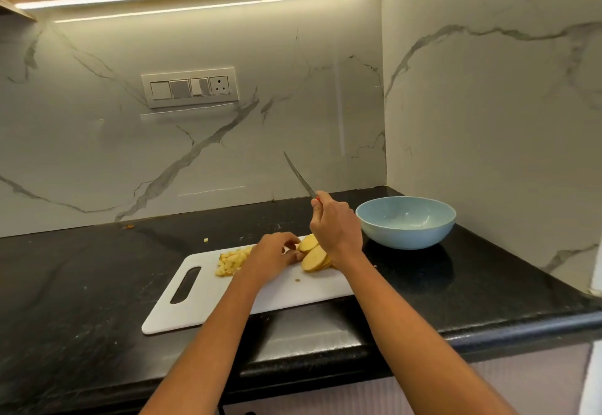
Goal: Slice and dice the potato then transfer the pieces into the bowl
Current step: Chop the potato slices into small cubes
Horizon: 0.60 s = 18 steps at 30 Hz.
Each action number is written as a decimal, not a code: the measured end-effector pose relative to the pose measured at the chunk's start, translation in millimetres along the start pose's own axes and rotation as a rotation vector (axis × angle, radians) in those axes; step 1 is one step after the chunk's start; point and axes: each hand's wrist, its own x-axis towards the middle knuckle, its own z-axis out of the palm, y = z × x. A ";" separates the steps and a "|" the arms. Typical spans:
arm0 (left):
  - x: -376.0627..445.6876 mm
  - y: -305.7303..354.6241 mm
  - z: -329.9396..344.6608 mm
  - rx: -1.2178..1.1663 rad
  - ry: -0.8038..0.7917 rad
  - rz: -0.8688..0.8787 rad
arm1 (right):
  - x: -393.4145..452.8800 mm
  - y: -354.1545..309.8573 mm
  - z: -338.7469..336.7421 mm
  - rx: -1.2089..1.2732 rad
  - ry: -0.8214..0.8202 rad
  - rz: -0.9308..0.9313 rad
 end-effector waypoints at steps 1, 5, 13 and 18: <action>1.0 -0.7 0.6 0.011 0.004 -0.007 | 0.3 0.0 0.5 0.003 -0.006 -0.002; 1.0 -1.3 -0.8 -0.017 0.023 -0.019 | -0.7 -1.7 1.5 0.003 -0.024 -0.006; -6.1 -1.7 -5.2 -0.039 0.021 0.031 | -3.8 -1.2 -3.3 -0.019 -0.020 0.003; -12.5 -3.6 -7.1 -0.023 0.070 0.090 | -3.9 -1.8 -2.6 -0.019 -0.012 0.011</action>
